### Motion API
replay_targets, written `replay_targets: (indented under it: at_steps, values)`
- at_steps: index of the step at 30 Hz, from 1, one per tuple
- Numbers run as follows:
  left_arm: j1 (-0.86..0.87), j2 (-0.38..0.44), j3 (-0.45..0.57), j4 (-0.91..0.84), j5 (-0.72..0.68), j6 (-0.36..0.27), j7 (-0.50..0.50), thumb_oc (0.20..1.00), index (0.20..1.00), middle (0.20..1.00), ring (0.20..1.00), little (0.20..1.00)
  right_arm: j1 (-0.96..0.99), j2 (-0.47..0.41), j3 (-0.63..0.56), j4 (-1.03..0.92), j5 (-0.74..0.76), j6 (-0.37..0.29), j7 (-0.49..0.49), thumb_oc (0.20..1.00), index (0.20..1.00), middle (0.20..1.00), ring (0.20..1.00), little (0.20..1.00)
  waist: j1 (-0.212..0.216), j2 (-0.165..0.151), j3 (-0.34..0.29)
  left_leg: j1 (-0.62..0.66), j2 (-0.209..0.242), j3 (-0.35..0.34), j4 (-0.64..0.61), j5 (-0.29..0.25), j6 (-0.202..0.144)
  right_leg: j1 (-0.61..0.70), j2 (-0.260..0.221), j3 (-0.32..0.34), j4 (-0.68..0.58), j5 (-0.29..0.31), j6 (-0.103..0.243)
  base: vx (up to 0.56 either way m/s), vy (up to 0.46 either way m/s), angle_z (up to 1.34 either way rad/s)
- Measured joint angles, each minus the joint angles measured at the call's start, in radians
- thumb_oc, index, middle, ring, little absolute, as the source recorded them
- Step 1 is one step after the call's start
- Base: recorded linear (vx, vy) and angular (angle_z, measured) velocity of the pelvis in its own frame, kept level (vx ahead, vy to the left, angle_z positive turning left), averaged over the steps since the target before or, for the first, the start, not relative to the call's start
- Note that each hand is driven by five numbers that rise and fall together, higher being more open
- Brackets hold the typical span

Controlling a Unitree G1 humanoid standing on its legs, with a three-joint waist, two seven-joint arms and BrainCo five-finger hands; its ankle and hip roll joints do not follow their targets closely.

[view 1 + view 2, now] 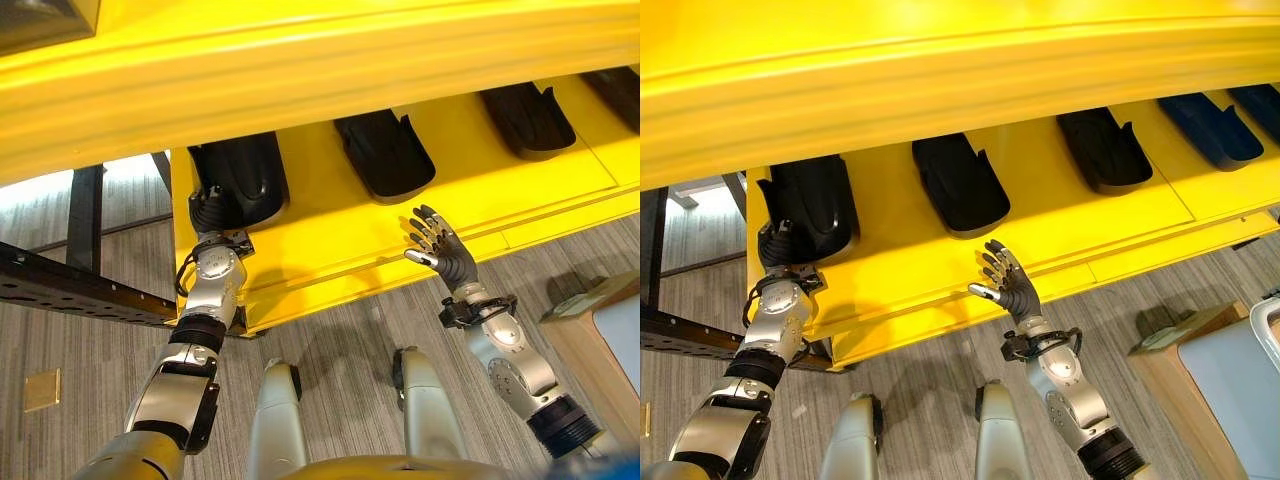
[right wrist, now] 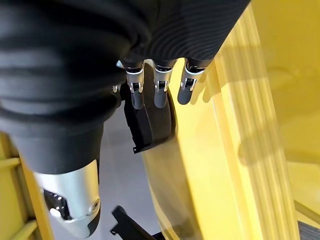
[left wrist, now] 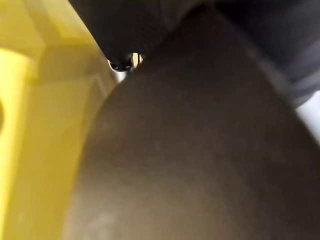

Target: Move parts from the plastic box to the shelf.

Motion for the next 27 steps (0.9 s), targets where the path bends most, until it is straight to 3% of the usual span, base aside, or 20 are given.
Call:
replay_targets:
  at_steps: [15, 16, 27]
  values:
    - [0.04, 0.003, -0.002, -0.031, 0.004, 0.001, -0.027, 0.2, 0.2, 0.2, 0.2, 0.2, 0.011, 0.003, -0.004, 0.001, 0.0, 0.01, 0.02, 1.0, 1.0, 1.0, 1.0, 1.0, 0.017, -0.014, -0.008, 0.001, -0.002, -0.002, 0.003, -0.001, 0.002, 0.006, -0.001, 0.0, -0.001, 0.0, 0.0, 0.0, 0.008, 0.0]
    - [0.04, 0.005, -0.003, -0.032, 0.008, 0.003, -0.031, 1.0, 1.0, 1.0, 1.0, 1.0, 0.011, 0.003, -0.004, 0.001, 0.0, 0.011, 0.021, 1.0, 1.0, 1.0, 1.0, 1.0, 0.018, -0.014, -0.008, 0.001, -0.002, -0.002, 0.003, -0.001, 0.002, 0.005, -0.001, 0.0, -0.001, 0.0, 0.0, 0.0, 0.0, 0.0]
    - [0.048, -0.001, 0.021, -0.037, 0.001, 0.005, -0.051, 1.0, 1.0, 1.0, 1.0, 1.0, 0.011, 0.003, -0.004, 0.001, 0.001, 0.021, 0.027, 1.0, 1.0, 1.0, 1.0, 1.0, 0.021, -0.014, -0.007, -0.002, -0.002, 0.001, 0.002, -0.002, 0.004, -0.001, -0.001, 0.003, -0.001, 0.0, 0.001, 0.0, 0.0, 0.0]
